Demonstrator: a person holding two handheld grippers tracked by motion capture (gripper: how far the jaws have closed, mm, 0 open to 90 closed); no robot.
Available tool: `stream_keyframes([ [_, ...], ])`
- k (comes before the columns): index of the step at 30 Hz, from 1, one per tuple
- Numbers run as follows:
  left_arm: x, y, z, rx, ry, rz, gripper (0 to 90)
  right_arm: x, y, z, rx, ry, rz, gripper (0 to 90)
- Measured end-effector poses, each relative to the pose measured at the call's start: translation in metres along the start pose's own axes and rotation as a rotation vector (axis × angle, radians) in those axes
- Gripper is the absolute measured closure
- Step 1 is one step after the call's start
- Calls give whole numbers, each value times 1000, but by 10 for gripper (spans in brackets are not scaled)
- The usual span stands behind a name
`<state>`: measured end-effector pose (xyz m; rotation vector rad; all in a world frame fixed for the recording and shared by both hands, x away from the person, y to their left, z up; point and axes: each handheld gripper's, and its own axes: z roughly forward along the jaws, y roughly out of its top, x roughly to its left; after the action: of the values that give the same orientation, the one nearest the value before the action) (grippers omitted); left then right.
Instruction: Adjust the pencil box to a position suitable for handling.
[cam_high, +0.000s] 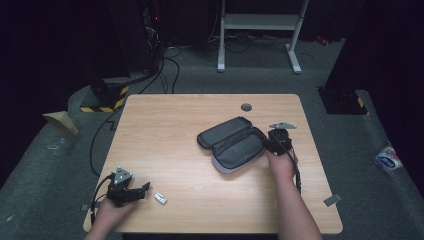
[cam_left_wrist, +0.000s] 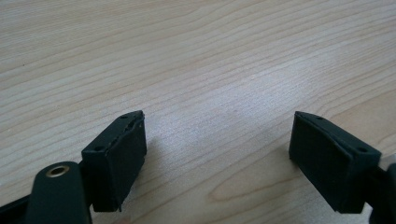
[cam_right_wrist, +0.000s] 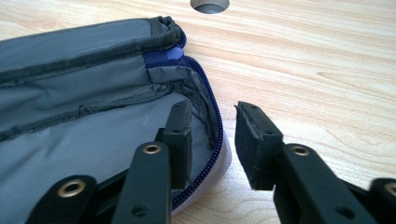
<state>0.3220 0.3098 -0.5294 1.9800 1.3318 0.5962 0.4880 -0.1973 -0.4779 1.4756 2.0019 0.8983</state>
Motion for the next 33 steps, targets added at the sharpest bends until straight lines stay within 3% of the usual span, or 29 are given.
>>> stream_keyframes([
  [9,0,0,0,-1,-4,-2,194,4,-7,2,17,-4,-21,821],
  [16,0,0,0,0,-3,0,194,11,-21,-7,-13,23,-38,821],
  [22,0,0,0,-1,-3,0,195,24,-40,-27,-62,52,-48,811],
  [30,0,0,0,-1,-3,0,194,35,-60,-44,-91,102,-10,793],
  [33,0,0,0,-1,-4,-2,194,41,-65,-49,-101,119,-19,793],
])
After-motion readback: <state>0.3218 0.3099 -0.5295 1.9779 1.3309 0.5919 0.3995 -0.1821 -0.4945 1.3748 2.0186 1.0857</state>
